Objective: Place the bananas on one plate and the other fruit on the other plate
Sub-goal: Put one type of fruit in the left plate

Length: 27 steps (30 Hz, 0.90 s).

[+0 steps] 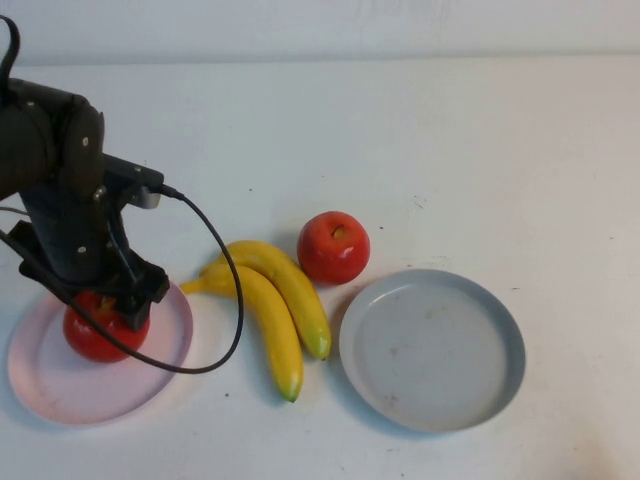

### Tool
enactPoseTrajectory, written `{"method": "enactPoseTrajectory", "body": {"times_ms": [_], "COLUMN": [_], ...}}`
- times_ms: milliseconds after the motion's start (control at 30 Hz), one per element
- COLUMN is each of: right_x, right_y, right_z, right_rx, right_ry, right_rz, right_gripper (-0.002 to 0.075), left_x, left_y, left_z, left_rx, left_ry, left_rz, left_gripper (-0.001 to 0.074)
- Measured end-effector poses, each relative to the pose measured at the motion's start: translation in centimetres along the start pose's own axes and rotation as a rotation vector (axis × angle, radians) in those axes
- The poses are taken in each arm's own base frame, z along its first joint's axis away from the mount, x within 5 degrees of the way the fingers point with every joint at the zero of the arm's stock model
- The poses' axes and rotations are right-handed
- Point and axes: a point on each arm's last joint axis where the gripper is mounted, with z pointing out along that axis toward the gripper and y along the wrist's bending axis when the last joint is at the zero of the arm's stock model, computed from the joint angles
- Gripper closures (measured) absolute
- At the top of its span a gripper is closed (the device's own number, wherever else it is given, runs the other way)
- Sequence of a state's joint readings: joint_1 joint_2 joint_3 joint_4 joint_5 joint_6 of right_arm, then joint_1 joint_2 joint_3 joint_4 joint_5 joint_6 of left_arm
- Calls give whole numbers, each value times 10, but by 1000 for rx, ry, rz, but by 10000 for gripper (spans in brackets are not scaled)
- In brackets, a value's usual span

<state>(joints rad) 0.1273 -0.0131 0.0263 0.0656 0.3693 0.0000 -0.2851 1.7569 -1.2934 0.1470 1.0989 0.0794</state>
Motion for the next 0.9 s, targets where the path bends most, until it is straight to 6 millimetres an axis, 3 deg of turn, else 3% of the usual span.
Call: {"method": "enactPoseTrajectory", "body": {"times_ms": [167, 400, 667, 800, 900], "right_x": [0, 0, 0, 0, 0], "right_y": [0, 0, 0, 0, 0], "right_z": [0, 0, 0, 0, 0], "right_rx": [0, 0, 0, 0, 0], "right_ry": [0, 0, 0, 0, 0], "right_rz": [0, 0, 0, 0, 0], "right_gripper": [743, 743, 743, 743, 743], "left_x": [-2, 1, 10, 9, 1], "left_y": [0, 0, 3, 1, -6], "left_z": [2, 0, -37, -59, -64], "left_rx": [3, -1, -6, 52, 127], "left_ry": [-8, 12, -75, -158, -235], "left_rz": [-7, -50, -103, -140, -162], "left_gripper": [69, 66, 66, 66, 66]}}
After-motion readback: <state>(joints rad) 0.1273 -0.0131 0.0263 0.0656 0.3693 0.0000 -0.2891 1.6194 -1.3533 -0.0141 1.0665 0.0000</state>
